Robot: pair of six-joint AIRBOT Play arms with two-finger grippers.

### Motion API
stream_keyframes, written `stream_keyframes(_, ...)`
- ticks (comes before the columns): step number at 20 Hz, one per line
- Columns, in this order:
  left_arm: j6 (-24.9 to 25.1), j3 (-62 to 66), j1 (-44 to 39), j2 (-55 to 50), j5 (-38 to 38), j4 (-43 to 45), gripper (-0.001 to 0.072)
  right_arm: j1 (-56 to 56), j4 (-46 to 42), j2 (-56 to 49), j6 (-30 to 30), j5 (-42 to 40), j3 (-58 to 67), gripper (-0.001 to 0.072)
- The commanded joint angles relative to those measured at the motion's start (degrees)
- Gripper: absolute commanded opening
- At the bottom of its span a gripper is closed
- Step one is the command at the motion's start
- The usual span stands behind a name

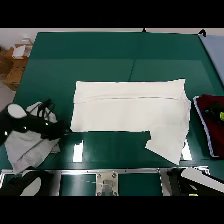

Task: Fold the shirts.

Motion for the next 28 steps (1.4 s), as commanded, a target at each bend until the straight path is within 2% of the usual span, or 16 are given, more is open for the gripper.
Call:
stream_keyframes(1,-5.6,-13.5,-7.1,7.2,19.6,-13.4,0.0497,1.2,5.6,-0.1,-1.3,-1.5,-0.6,0.0271)
stream_keyframes(3,-5.6,-18.2,-13.0,7.2,30.6,-20.1,0.0496,2.3,7.9,-0.1,-1.8,-1.5,-0.6,0.0271)
stream_keyframes(4,-6.0,-19.2,-15.5,7.2,35.2,-20.6,0.0497,2.8,8.2,-0.1,-2.0,-1.5,-0.6,0.0271)
stream_keyframes(8,-12.9,-20.0,-22.6,7.2,54.0,-20.6,0.0496,4.5,8.5,-0.1,-2.0,-1.4,-0.6,0.0271)
stream_keyframes(10,-15.7,-20.0,-24.8,6.7,61.0,-20.6,0.0496,5.3,8.6,-0.1,-2.0,-1.4,-0.6,0.0271)
stream_keyframes(14,-23.6,-19.9,-25.4,3.2,61.6,-20.9,0.0496,6.2,8.8,-0.1,-1.9,-1.5,-0.6,0.0271)
stream_keyframes(19,-24.1,-19.9,-25.4,2.3,61.1,-25.1,0.0495,6.2,9.2,-0.1,-1.9,-1.5,-0.6,0.0272)
stream_keyframes(20,-24.0,-19.9,-25.4,2.3,61.2,-25.1,0.0451,6.2,9.1,-0.1,-1.9,-1.3,-0.6,0.0272)
stream_keyframes(22,-22.9,-19.9,-25.4,2.3,61.6,-25.0,0.0137,6.2,9.1,-0.1,-1.9,-0.4,-0.6,0.0276)
stream_keyframes(23,-22.9,-19.9,-25.4,2.3,62.1,-25.0,0.0028,6.2,9.1,-0.1,-1.7,0.5,-0.6,0.0322)
stream_keyframes(24,-22.9,-19.9,-25.4,2.3,62.3,-24.8,0.0025,6.2,9.1,-0.1,-1.6,1.7,-0.6,0.0357)
stream_keyframes(26,-22.9,-19.9,-25.4,2.3,62.5,-24.8,0.0025,5.4,7.1,0.0,-0.4,5.0,-0.6,0.0361)
stream_keyframes(28,-22.9,-19.9,-25.4,2.3,62.0,-24.8,0.0025,2.7,1.3,0.5,2.5,8.9,-0.6,0.0361)
